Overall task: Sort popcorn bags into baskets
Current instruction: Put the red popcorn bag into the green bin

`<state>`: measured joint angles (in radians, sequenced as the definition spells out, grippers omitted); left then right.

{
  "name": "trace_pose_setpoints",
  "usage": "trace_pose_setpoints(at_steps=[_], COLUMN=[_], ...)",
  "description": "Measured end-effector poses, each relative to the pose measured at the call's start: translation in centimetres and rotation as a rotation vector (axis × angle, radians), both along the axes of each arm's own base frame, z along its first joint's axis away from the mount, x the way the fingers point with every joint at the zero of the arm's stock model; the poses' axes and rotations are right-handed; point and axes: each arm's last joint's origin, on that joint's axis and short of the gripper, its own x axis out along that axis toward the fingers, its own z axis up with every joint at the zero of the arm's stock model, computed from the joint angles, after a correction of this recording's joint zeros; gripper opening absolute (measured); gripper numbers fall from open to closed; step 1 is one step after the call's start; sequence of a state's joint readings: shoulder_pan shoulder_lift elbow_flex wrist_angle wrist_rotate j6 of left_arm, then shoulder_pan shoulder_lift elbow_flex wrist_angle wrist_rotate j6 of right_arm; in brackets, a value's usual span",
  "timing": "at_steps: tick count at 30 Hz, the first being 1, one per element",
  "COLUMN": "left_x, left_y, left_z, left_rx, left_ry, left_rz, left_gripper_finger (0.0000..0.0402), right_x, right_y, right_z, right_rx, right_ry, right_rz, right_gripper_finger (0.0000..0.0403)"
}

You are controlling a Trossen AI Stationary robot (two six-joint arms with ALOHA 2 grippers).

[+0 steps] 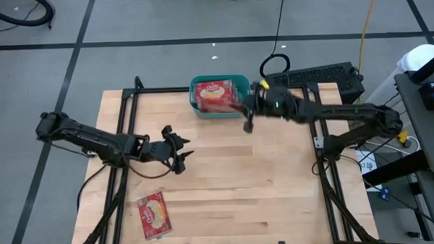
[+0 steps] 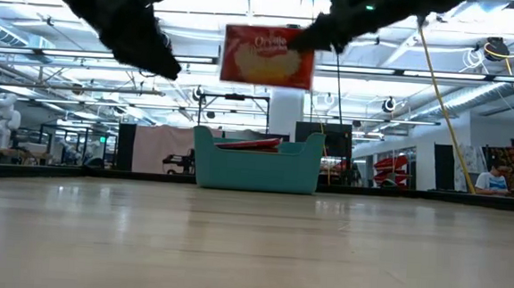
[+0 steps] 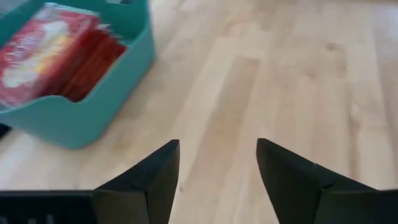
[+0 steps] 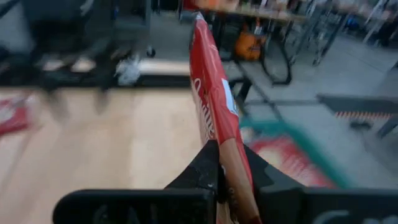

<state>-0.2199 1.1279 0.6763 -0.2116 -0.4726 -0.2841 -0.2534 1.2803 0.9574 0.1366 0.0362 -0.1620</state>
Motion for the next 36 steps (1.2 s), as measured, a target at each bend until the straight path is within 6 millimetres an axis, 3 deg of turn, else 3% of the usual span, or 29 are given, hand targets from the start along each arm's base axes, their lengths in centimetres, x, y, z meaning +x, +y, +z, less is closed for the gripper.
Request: trace_pose_setpoints(at_steps=[4,8,15,19,28,36], left_x=[-0.5,-1.1,-1.3,-1.4,-1.2,-1.1], left_y=[-0.9,-1.5,-1.7,-2.1,-3.1,-3.4], left_z=[-1.2,-2.5,-3.1,-3.0,-2.4,-2.1], left_rx=[-0.034,-0.074,-0.099,-0.111,-0.139,-0.132], left_ry=[0.023,0.040,0.026,0.019,-0.065,-0.084], left_rz=[-0.016,-0.011,-0.005,-0.017,-0.062,-0.085], left_gripper_finger=[0.0206,0.0202,0.0203,0.0199,0.0184,0.0184], right_x=[0.5,1.4,2.7,2.7,1.6,1.6], right_y=[-4.2,-8.5,-15.9,-19.0,-22.8,-23.1], right_z=[1.7,1.8,0.2,-1.6,-5.6,-5.9], right_rx=[-0.002,0.075,0.276,0.363,0.522,0.542], right_ry=[-0.014,-0.026,-0.049,-0.043,-0.018,-0.028], right_rz=[0.024,0.058,0.095,0.073,-0.029,-0.022], right_gripper_finger=[0.0009,0.0010,0.0010,0.0010,0.0029,0.0071])
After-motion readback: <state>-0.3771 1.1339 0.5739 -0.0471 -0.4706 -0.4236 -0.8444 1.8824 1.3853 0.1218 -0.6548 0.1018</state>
